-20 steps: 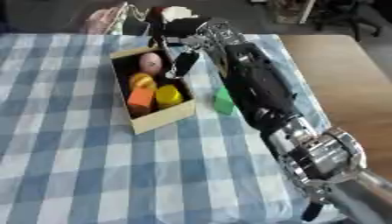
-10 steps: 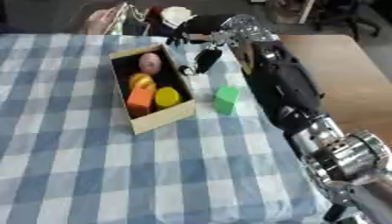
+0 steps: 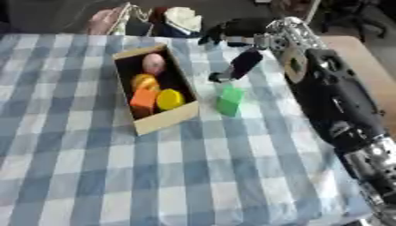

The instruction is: Pick up objects on the table and place them in the box.

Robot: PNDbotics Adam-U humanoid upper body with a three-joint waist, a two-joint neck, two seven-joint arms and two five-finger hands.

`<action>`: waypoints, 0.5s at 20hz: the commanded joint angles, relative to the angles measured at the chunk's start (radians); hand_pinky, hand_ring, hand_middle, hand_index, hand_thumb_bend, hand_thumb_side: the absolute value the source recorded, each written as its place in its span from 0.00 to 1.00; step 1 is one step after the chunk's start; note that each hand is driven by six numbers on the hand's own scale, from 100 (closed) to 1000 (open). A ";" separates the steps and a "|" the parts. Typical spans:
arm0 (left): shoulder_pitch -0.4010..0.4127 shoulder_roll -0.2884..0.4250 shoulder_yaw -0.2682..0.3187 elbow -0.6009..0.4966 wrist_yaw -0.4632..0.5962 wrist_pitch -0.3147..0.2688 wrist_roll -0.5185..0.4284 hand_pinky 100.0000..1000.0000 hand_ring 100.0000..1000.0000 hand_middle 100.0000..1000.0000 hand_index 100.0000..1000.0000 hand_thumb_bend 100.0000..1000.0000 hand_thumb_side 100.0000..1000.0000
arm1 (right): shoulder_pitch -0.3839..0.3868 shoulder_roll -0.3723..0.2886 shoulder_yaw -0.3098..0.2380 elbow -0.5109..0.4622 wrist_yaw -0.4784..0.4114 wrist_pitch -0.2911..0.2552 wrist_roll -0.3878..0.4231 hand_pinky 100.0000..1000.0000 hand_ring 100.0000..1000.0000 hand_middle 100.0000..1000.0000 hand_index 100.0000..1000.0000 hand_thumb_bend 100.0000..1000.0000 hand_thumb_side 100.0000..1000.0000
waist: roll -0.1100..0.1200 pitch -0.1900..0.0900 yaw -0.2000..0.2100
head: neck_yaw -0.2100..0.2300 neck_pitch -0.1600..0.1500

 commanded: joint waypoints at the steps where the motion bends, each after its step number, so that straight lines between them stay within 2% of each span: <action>1: -0.007 0.015 0.011 -0.012 -0.002 0.000 0.001 0.75 0.54 0.56 0.77 0.00 0.56 | 0.005 -0.038 0.004 -0.027 0.006 -0.023 0.057 0.81 0.82 0.90 0.97 0.31 0.65 | -0.006 -0.026 -0.001 | -0.004 -0.014; 10: -0.010 0.014 0.010 -0.011 -0.003 0.001 -0.002 0.75 0.55 0.56 0.77 0.00 0.56 | 0.048 -0.023 0.007 0.037 0.108 -0.015 0.032 0.81 0.83 0.90 0.97 0.35 0.68 | -0.007 -0.024 0.002 | -0.006 -0.016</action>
